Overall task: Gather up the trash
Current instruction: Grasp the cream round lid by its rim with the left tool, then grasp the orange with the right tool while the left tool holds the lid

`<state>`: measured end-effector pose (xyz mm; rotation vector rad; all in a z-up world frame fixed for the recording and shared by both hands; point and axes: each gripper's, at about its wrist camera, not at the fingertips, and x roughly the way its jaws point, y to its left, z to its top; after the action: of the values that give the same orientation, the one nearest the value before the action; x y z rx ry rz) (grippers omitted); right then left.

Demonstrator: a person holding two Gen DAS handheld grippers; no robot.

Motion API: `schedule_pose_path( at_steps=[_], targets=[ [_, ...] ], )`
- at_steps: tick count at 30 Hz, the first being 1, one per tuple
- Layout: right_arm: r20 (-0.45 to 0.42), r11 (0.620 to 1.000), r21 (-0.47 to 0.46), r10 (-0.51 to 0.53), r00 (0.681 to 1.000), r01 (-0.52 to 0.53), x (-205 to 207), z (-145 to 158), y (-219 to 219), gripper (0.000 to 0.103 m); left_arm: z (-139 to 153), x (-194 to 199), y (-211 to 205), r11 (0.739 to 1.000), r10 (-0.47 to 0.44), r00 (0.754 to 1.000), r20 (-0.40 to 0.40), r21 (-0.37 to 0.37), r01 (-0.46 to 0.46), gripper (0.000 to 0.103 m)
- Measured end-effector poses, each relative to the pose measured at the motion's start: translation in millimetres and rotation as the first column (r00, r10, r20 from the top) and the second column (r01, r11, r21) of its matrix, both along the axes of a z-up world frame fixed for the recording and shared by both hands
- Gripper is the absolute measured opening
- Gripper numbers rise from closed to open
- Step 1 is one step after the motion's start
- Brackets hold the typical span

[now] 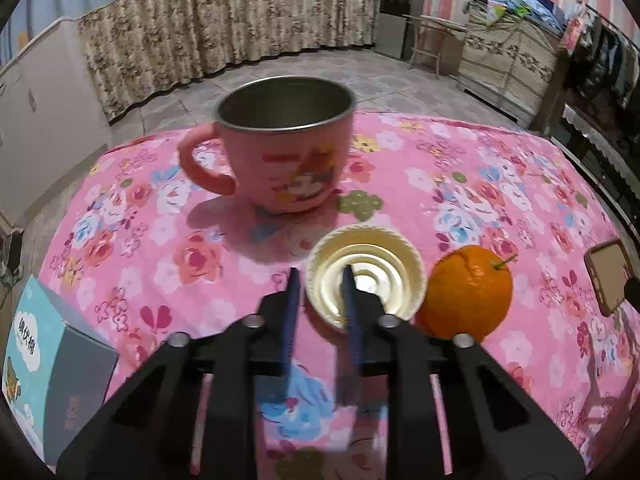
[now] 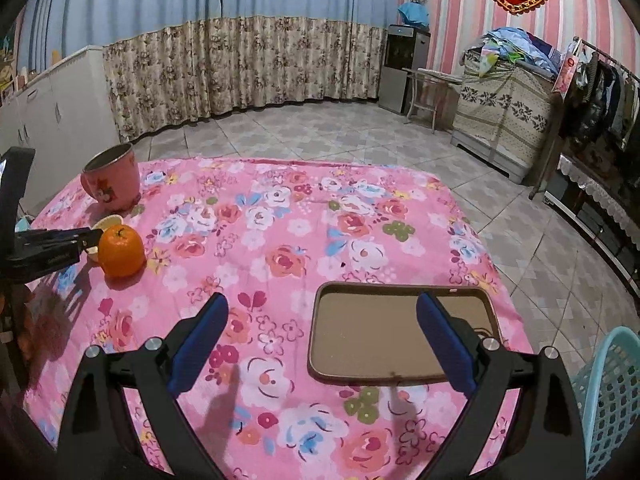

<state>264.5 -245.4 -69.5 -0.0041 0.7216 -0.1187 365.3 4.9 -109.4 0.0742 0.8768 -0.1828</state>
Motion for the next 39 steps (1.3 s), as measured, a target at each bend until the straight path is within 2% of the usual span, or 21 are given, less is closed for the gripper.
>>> schedule_pose_path(
  at_steps=[8,10,11,12,17,20,24,27,32,39],
  targets=[
    [0.0,1.0,-0.018,0.01,1.0,-0.01,1,-4,4,0.093,3,0,14,0.999,0.007,1.0,-0.025,-0.05,-0.009,0.014],
    [0.008,1.0,-0.021,0.017,1.0,-0.017,0,-3,7,0.093,12,-6,23,0.999,0.032,0.999,-0.013,-0.031,-0.033,0.013],
    [0.01,1.0,-0.023,0.02,1.0,-0.02,1,-3,8,0.093,16,-8,27,0.999,0.043,0.999,-0.008,-0.029,-0.043,0.006],
    [0.012,0.999,-0.025,0.027,1.0,-0.027,1,-3,10,0.093,22,-12,32,0.998,0.06,0.998,-0.001,-0.027,-0.06,0.005],
    [0.008,0.997,-0.02,0.071,0.997,-0.071,0,-1,26,0.093,49,-41,60,0.99,0.137,0.989,0.059,-0.034,-0.135,0.005],
    [0.013,0.996,0.004,0.093,0.996,-0.093,-5,3,39,0.093,48,-54,69,0.985,0.163,0.986,0.026,-0.06,-0.161,0.005],
    [0.023,0.992,0.009,0.126,0.992,-0.126,-6,9,65,0.093,46,-77,81,0.978,0.201,0.979,0.033,-0.07,-0.198,0.004],
    [0.026,0.987,-0.001,0.16,0.987,-0.16,-1,11,90,0.093,41,-76,96,0.973,0.221,0.975,0.022,-0.072,-0.219,0.005],
    [-0.016,0.981,-0.009,0.192,0.981,-0.192,16,3,120,0.093,39,-74,109,0.973,0.221,0.975,0.039,-0.079,-0.217,0.004],
    [-0.066,0.979,0.013,0.204,0.977,-0.203,46,-10,145,0.093,55,-68,113,0.977,0.2,0.974,0.108,-0.097,-0.19,0.005]
  ],
)
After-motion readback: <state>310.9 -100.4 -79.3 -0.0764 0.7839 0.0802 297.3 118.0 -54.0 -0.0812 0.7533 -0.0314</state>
